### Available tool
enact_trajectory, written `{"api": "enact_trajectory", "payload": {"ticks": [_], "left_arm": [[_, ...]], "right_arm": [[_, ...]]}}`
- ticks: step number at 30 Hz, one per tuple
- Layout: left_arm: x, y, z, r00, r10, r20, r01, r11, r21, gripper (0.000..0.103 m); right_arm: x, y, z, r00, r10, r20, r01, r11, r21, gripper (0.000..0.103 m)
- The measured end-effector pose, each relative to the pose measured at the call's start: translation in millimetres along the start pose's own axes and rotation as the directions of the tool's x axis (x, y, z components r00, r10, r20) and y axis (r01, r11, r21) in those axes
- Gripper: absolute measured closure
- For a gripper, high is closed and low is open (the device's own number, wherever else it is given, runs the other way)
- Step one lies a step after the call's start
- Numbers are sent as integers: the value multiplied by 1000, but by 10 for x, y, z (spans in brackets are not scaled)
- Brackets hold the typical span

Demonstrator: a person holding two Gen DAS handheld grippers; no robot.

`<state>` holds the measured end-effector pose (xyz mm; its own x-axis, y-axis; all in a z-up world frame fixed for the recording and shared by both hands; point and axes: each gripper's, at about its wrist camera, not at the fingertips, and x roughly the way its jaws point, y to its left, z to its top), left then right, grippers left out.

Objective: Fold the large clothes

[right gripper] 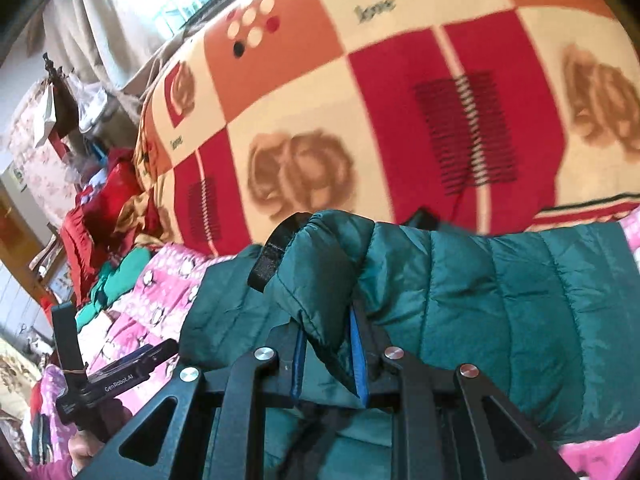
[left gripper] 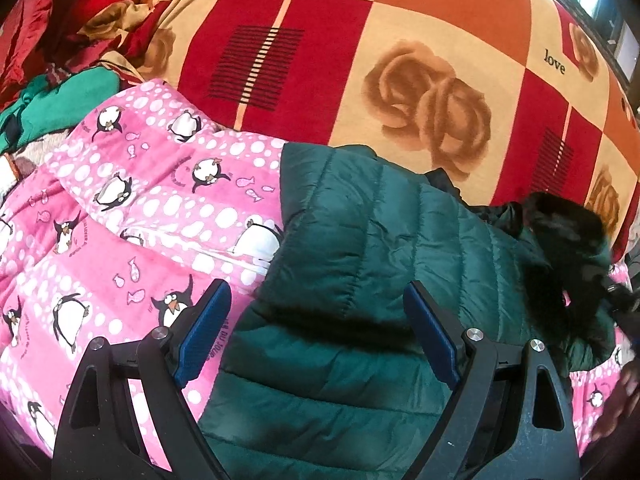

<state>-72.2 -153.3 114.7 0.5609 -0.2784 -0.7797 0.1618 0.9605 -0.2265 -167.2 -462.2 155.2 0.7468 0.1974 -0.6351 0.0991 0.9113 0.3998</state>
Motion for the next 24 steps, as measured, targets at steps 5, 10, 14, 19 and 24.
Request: {"api": "enact_trajectory", "payload": {"ticks": [5, 10, 14, 19, 24], "left_arm": [[50, 63, 9, 1000, -12, -9, 12, 1000, -14, 15], [12, 59, -2, 998, -55, 4, 55, 998, -12, 15], [-93, -13, 6, 993, -111, 28, 112, 994, -17, 15], [-221, -244, 25, 975, -218, 38, 219, 976, -3, 15], [-167, -601, -16, 969, -248, -12, 249, 967, 53, 15]], "right_arm": [[562, 192, -205, 994, 10, -109, -12, 1000, -20, 84], [887, 230, -438, 982, -34, -184, 23, 998, -60, 63], [689, 320, -471, 986, -61, -155, 40, 990, -132, 18], [231, 251, -478, 992, -78, -97, 61, 983, -174, 18], [-234, 10, -527, 997, -71, 0, 70, 987, -143, 18]]}}
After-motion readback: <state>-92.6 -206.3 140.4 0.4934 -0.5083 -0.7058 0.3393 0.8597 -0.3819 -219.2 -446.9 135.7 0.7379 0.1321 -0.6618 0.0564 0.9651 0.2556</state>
